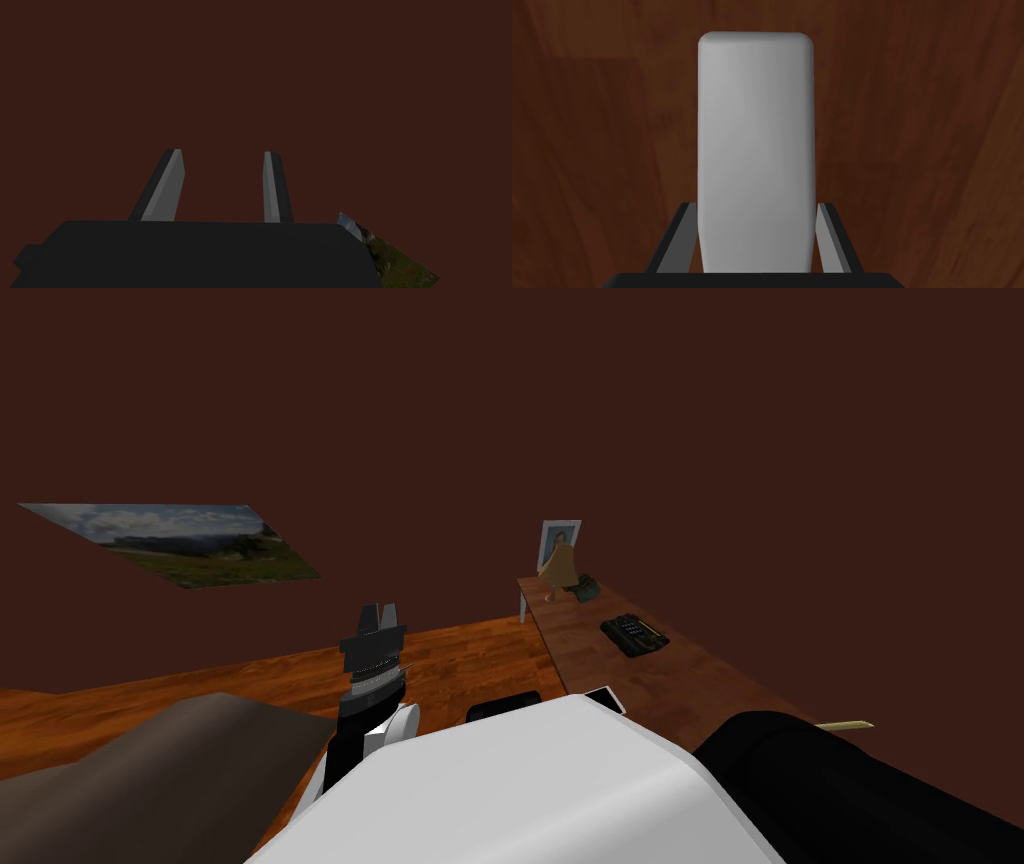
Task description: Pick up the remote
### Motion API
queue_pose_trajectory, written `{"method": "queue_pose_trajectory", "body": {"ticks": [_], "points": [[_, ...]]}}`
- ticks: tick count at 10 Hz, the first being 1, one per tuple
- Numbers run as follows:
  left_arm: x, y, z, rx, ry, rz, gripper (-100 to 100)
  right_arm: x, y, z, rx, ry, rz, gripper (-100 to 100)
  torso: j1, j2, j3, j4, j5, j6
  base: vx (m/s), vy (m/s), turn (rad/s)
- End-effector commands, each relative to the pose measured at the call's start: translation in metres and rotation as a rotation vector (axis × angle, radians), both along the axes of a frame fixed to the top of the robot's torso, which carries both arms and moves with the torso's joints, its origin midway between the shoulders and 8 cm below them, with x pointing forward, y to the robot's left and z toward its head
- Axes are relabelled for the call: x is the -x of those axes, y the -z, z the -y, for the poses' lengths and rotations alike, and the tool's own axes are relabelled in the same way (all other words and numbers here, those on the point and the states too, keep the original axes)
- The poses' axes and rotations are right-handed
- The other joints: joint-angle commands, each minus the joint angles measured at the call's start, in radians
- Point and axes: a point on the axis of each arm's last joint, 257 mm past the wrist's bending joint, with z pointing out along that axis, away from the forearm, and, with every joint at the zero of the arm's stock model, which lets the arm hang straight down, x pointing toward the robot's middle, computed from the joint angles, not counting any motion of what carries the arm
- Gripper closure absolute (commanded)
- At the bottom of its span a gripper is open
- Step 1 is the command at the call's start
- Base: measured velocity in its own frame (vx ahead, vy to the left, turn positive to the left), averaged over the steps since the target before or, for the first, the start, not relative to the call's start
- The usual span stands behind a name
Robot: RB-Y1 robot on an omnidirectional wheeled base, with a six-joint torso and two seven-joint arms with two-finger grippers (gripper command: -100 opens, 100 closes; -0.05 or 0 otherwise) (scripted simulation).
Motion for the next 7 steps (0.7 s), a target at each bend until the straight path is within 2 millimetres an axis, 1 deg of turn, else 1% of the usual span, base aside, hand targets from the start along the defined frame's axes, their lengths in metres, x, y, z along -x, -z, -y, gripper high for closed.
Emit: {"method": "queue_pose_trajectory", "body": {"ticks": [1, 2, 3, 4, 5, 6, 7], "points": [[0.0, 0.0, 0.0, 0.0, 0.0, 0.0, 0, 0.0, 0.0, 0.0, 0.0, 0.0, 0.0, 100, 0.0, 0.0, 0.0, 0.0, 0.0, 0.0, 0.0, 0.0, 0.0], [0.0, 0.0, 0.0, 0.0, 0.0, 0.0, 0, 0.0, 0.0, 0.0, 0.0, 0.0, 0.0, 100, 0.0, 0.0, 0.0, 0.0, 0.0, 0.0, 0.0, 0.0, 0.0], [0.0, 0.0, 0.0, 0.0, 0.0, 0.0, 0, 0.0, 0.0, 0.0, 0.0, 0.0, 0.0, 0, 0.0, 0.0, 0.0, 0.0, 0.0, 0.0, 0.0, 0.0, 0.0], [0.0, 0.0, 0.0, 0.0, 0.0, 0.0, 0, -0.007, -0.011, 0.008, 0.0, -0.011, -0.001, 100, 0.0, 0.0, 0.0, 0.0, 0.0, 0.0, 0.006, 0.039, -0.099], [0.0, 0.0, 0.0, 0.0, 0.0, 0.0, 0, -0.011, -0.019, 0.013, 0.0, -0.018, -0.002, 100, 0.002, 0.0, 0.0, 0.0, 0.001, 0.001, 0.01, 0.075, -0.102], [0.0, 0.0, 0.0, 0.0, 0.0, 0.0, 0, -0.01, -0.015, 0.012, 0.004, -0.015, 0.0, 100, 0.005, -0.001, 0.0, 0.0, 0.001, 0.001, 0.005, 0.035, -0.018], [0.0, 0.0, 0.0, 0.0, 0.0, 0.0, 0, -0.01, -0.015, 0.012, 0.002, -0.014, 0.0, 0, 0.003, -0.001, 0.0, 0.0, 0.001, 0.001, 0.001, 0.007, 0.0]]}}
